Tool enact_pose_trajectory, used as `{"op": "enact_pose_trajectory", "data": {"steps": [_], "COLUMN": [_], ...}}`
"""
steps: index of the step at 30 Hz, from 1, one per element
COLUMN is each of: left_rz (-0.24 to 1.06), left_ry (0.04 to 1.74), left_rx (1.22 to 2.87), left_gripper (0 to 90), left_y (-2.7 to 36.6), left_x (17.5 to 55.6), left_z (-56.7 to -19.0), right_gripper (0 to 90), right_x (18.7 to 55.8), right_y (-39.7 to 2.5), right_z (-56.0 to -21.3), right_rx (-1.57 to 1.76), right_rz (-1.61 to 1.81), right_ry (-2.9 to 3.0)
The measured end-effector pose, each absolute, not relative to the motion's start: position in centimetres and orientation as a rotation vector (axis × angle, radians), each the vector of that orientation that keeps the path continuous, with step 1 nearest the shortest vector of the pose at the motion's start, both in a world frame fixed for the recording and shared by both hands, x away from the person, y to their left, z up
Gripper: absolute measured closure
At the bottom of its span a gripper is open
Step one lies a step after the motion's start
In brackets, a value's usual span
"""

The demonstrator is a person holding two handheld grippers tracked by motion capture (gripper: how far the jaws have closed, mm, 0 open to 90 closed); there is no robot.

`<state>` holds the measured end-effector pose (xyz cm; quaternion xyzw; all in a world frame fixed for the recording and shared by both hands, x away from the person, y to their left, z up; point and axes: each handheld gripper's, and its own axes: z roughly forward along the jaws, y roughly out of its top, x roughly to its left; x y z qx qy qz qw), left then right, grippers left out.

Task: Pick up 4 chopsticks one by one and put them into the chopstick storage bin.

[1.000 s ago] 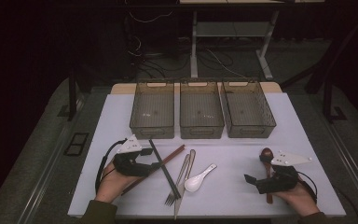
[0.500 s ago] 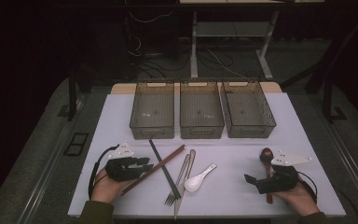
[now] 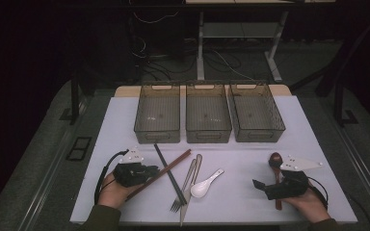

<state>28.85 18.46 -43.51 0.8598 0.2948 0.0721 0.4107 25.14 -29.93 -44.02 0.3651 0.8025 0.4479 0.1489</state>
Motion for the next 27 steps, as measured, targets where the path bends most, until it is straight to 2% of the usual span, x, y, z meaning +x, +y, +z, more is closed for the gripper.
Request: {"op": "enact_pose_trajectory", "data": {"steps": [27], "left_rz": [0.176], "left_ry": [0.749], "left_rx": [2.201], "left_gripper": [79.6], "left_y": [18.30], "left_x": [29.30], "left_z": [-44.12], "right_gripper": [2.8], "right_x": [25.16], "right_y": [-30.11], "right_z": [-43.99], "right_rx": [1.054], "right_rz": [1.286], "right_ry": [2.301]}}
